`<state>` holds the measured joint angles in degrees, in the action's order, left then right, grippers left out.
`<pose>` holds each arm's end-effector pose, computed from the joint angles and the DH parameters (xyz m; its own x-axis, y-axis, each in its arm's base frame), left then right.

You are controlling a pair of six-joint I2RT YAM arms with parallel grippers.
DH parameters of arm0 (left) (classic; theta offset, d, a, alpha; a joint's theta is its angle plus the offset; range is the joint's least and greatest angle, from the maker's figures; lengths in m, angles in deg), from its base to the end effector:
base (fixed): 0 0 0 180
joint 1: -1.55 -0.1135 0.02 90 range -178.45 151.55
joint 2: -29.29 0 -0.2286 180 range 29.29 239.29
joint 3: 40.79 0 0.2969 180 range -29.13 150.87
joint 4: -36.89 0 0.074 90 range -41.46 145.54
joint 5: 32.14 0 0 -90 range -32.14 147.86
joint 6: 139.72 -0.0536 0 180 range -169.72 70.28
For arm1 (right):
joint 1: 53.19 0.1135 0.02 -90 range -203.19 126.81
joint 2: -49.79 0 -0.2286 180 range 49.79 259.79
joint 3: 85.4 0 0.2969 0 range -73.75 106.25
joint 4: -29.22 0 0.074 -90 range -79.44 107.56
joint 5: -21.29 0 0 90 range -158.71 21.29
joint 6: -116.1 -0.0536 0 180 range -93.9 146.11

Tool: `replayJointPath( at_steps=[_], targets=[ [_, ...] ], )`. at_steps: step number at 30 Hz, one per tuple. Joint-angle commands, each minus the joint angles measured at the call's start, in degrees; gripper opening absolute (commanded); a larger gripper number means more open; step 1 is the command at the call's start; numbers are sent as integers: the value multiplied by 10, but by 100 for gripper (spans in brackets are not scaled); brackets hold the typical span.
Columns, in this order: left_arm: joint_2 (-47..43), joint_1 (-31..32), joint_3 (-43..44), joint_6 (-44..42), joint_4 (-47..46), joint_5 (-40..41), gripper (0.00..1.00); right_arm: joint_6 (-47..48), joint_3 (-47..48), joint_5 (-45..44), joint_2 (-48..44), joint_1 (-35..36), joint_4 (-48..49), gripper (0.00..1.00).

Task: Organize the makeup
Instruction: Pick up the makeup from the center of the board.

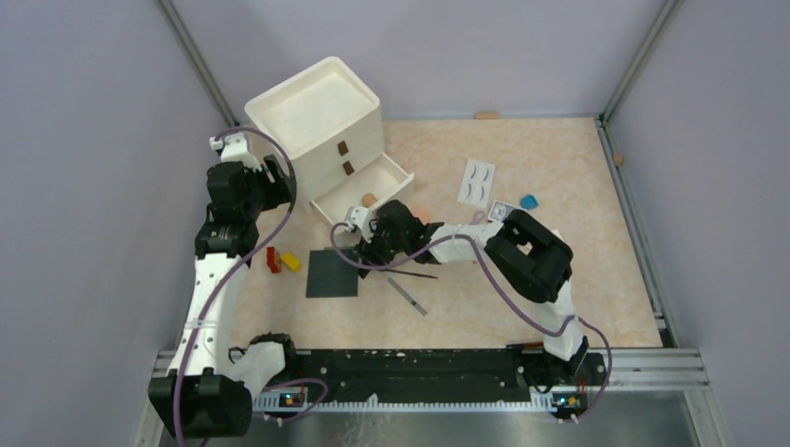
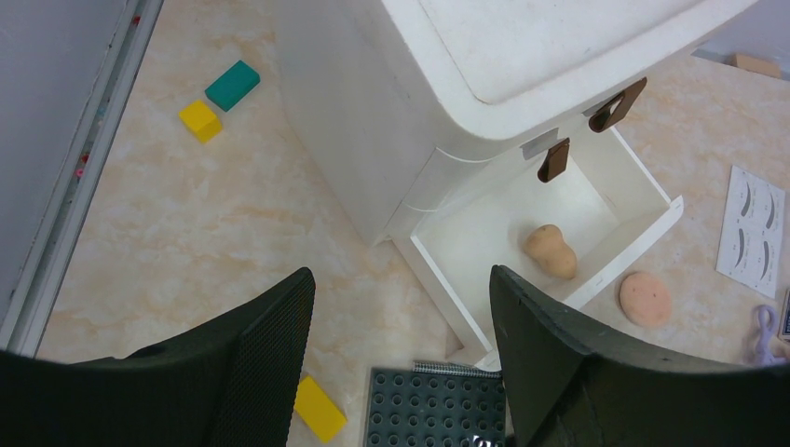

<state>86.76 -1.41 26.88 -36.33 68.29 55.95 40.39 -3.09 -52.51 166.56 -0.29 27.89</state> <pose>0.3079 0.0141 0.3127 -0.3466 -0.2497 -0.9042 -0.1037 0.9682 -0.2276 0.2713 0.3835 0.0762 -0.1191 -0.5504 -0.8263 -0.9616 0.2713 -0.0421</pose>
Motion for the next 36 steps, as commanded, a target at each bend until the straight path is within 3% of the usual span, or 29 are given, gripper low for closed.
replayJointPath(
  at_steps=[1, 7, 15, 21, 29, 36],
  targets=[
    [-8, -3, -2, -4, -25, -5, 75, 13, 30, -89, 13, 3, -12, 59],
    [-7, -4, -3, -4, -25, -5, 75, -12, 22, -271, 16, -1, -2, 60],
    [-6, -4, -3, -4, -26, -8, 75, -84, 0, -318, -13, -33, 5, 62],
    [-6, -5, -3, -4, -26, -7, 75, -46, -36, -253, -57, -34, 49, 61],
    [-4, -4, -3, -4, -26, -7, 75, 63, -58, -39, -90, -34, 101, 61],
    [-5, -5, -3, -4, -26, -9, 75, 116, 7, 64, -41, -43, 47, 57]
  ],
)
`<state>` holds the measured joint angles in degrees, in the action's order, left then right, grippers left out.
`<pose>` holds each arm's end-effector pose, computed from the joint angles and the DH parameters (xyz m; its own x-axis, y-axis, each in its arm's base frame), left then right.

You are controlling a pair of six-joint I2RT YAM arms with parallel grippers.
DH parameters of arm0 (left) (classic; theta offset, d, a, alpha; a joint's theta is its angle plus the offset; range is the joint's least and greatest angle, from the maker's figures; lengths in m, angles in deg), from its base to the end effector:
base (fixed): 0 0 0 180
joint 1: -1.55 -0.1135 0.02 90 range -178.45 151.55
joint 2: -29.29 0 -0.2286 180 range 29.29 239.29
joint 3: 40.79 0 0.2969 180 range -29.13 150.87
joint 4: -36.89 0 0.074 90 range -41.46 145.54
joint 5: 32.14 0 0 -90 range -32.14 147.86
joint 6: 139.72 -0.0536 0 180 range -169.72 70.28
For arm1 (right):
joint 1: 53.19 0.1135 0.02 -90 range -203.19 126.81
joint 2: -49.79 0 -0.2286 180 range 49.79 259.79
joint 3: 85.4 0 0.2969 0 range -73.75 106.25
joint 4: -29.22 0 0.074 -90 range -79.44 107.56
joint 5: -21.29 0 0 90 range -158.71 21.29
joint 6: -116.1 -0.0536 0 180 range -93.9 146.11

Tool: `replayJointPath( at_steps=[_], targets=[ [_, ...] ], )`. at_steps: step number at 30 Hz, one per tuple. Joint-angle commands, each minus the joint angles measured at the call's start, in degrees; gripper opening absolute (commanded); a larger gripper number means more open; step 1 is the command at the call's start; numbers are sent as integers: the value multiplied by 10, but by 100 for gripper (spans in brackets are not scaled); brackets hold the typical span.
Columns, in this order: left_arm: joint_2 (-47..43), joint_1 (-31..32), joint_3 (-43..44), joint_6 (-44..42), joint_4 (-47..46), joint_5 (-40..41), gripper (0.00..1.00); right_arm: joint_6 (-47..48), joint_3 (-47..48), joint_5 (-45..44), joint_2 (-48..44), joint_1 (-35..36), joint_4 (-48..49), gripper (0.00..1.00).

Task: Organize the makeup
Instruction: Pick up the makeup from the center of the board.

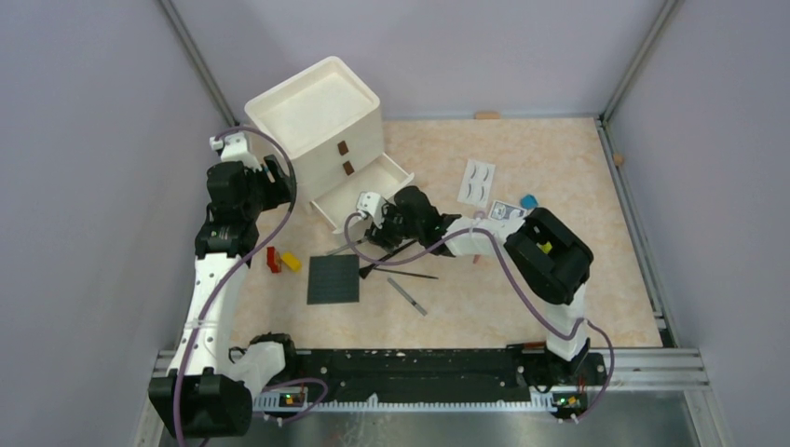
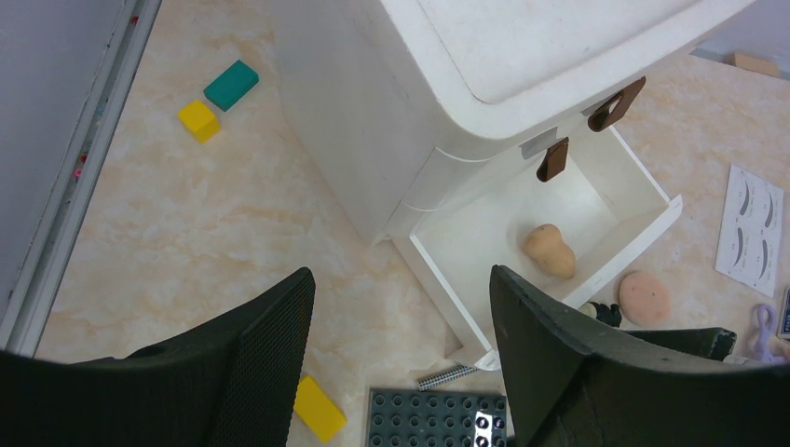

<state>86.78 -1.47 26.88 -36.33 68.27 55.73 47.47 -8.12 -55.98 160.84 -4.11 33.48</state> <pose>0.3080 0.0143 0.3126 -0.3471 -0.2501 -0.9039 -0.1012 0.9682 -0.2290 0.2916 0.3544 0.0996 0.0139 -0.5266 -0.8500 -0.9209 0.3244 -0.2160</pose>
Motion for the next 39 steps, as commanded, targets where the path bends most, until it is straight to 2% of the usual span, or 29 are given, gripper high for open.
replayJointPath(
  at_steps=[1, 10, 21, 26, 31, 36, 39],
  targets=[
    [-5, -4, -3, -4, -26, -6, 75, 49, 68, 111, 24, -7, -21, 57],
    [-8, -4, -3, -4, -25, -4, 75, 94, 170, 180, 94, -28, -151, 58],
    [-9, -4, -3, -4, -24, -5, 75, 107, 182, 218, 134, -29, -157, 58],
    [-9, -4, -3, -4, -24, -4, 75, 117, 218, 232, 156, -29, -209, 53],
    [-8, -4, -3, -4, -24, -5, 75, 125, 213, 230, 152, -28, -225, 42],
    [-9, -4, -3, -4, -24, -4, 75, 139, 203, 228, 143, -26, -249, 18],
    [-9, -4, -3, -4, -24, -4, 75, 144, 188, 221, 136, -27, -252, 8]
  ],
)
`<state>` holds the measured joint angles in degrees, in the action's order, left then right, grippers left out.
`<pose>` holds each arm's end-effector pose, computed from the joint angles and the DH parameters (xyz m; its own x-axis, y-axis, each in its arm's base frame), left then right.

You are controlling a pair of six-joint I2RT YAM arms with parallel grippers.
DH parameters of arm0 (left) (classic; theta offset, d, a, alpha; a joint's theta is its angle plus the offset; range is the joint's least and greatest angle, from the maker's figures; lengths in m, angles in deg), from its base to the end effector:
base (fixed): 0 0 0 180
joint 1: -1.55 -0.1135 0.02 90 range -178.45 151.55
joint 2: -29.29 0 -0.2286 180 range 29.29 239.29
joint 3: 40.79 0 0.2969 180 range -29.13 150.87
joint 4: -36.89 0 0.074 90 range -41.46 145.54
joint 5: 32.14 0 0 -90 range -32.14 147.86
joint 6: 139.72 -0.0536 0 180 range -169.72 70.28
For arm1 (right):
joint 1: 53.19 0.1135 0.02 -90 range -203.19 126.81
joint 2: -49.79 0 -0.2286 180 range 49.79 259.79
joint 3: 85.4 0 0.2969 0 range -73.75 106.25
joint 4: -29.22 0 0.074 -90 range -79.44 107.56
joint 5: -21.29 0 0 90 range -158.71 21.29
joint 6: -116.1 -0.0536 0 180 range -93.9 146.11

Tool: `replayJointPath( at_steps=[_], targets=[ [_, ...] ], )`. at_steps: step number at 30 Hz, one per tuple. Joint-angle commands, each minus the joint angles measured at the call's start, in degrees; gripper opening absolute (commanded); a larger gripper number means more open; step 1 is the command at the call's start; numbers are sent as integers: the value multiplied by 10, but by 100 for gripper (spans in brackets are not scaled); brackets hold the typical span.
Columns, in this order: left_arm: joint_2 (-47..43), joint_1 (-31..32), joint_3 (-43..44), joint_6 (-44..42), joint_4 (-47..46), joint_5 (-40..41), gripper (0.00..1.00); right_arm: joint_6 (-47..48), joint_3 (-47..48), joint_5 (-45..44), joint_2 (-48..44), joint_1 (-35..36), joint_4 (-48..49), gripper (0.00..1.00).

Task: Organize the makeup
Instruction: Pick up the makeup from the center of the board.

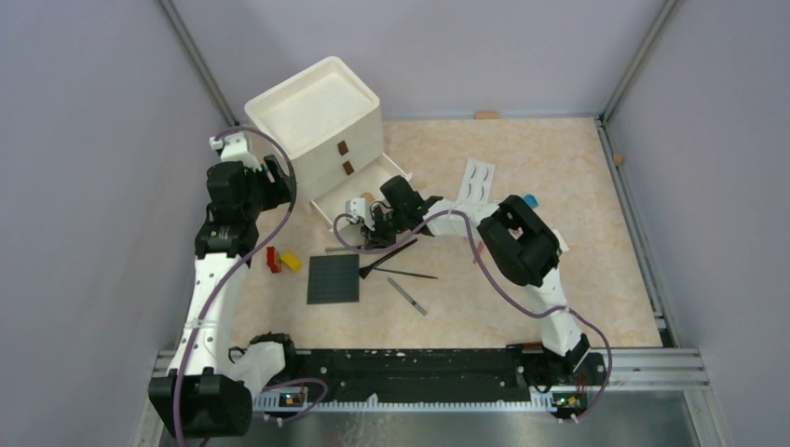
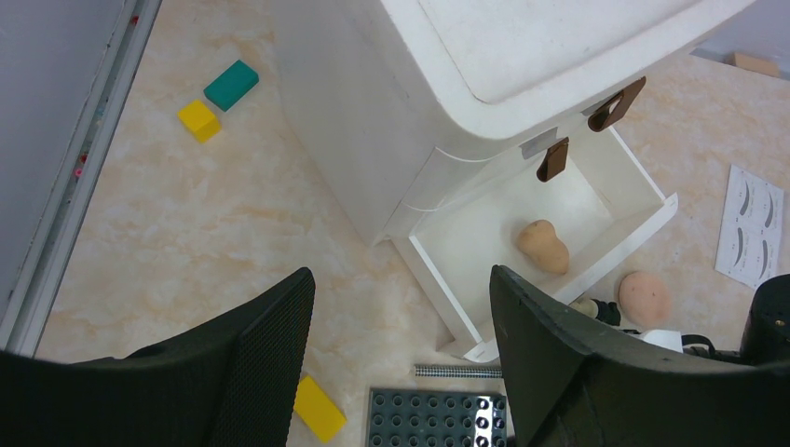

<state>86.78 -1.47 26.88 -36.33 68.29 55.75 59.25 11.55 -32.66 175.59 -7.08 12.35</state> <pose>0.3080 0.0143 0.3126 -0.3474 -0.2501 -0.9038 -0.1016 0.9681 -0.2288 0.3209 0.3791 0.0716 0.0588 -0.5766 -0.8149 -0.9977 -0.0608 -0.0290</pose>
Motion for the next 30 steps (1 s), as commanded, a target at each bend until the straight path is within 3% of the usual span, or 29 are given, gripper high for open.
replayJointPath(
  at_steps=[1, 4, 19, 25, 30],
  targets=[
    [-9, -4, -3, -4, -24, -4, 75, 27, -16, -15, -17, 3, -39, 7],
    [-8, -4, -2, -4, -24, -5, 75, 23, -42, -26, -37, 4, -25, 0],
    [-5, -5, -2, -4, -24, -6, 75, -1, -135, -8, -211, 2, 79, 0],
    [-5, -6, -2, -3, -25, -9, 75, 79, -148, -92, -241, 2, 115, 0],
    [-6, -6, -2, -3, -25, -9, 75, 163, -62, -195, -194, -3, 57, 0]
  ],
)
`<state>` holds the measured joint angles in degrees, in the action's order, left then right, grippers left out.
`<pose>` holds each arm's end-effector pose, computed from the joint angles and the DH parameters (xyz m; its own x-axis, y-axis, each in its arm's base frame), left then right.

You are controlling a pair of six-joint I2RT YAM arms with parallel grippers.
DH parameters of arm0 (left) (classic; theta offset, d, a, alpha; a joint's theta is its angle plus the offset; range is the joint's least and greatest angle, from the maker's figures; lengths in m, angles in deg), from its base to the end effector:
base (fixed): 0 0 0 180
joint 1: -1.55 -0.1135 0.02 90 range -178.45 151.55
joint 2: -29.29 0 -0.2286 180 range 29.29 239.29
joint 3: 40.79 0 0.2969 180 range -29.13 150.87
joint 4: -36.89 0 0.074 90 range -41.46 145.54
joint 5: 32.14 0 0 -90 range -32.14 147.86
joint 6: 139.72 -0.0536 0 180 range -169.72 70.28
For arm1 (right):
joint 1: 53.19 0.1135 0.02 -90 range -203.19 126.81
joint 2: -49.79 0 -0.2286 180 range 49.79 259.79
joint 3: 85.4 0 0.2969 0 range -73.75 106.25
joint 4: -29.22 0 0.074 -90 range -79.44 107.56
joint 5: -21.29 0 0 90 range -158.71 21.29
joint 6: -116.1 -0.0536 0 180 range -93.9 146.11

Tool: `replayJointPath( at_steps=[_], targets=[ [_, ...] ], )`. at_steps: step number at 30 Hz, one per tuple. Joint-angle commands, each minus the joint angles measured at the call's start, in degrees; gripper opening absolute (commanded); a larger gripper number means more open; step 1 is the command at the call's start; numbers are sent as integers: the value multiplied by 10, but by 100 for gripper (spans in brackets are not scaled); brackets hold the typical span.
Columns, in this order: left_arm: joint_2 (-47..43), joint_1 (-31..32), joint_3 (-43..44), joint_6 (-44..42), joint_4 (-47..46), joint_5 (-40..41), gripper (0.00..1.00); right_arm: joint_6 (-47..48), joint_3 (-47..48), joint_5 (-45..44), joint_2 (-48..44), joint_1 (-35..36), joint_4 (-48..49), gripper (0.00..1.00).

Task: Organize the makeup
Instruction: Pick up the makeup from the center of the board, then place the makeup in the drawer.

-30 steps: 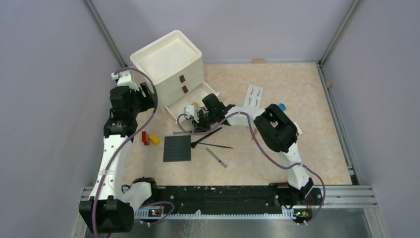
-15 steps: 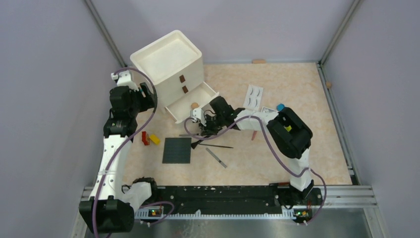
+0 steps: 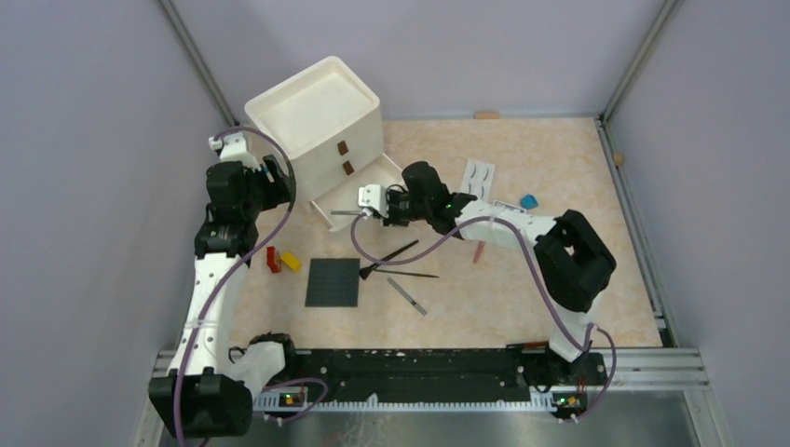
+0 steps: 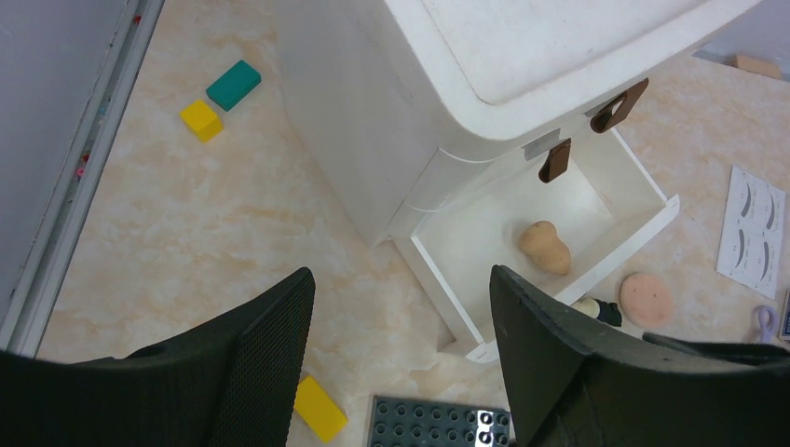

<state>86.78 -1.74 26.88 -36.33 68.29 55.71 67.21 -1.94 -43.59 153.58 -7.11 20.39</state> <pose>0.3079 0.0157 0.3126 -0.3463 -0.2517 -0.9037 -0.1055 0.9677 -0.2291 0.3026 0.3471 0.1727 0.3432 -0.5018 -0.7940 -0.9074 0.0412 -0.4183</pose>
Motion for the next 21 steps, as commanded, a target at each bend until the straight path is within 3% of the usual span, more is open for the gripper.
replayJointPath(
  at_steps=[1, 6, 9, 11, 16, 21],
  targets=[
    [-6, -3, -2, -3, -25, -8, 75, 98, 95, -100, 41, -5, -26, 0],
    [-9, -3, -3, -3, -24, -6, 75, 148, 188, -167, 109, -7, -47, 5],
    [-11, -3, -3, -3, -24, -5, 75, 148, 225, -175, 133, -8, -50, 33],
    [-12, -3, -3, -4, -24, -3, 75, 136, 231, -178, 131, -8, -49, 44],
    [-14, -3, -3, -3, -24, -5, 75, 86, 149, -200, 81, -8, 24, 50],
    [-13, -3, -3, -3, -24, -10, 76, -47, 46, -233, 2, -7, 97, 52]
  ],
)
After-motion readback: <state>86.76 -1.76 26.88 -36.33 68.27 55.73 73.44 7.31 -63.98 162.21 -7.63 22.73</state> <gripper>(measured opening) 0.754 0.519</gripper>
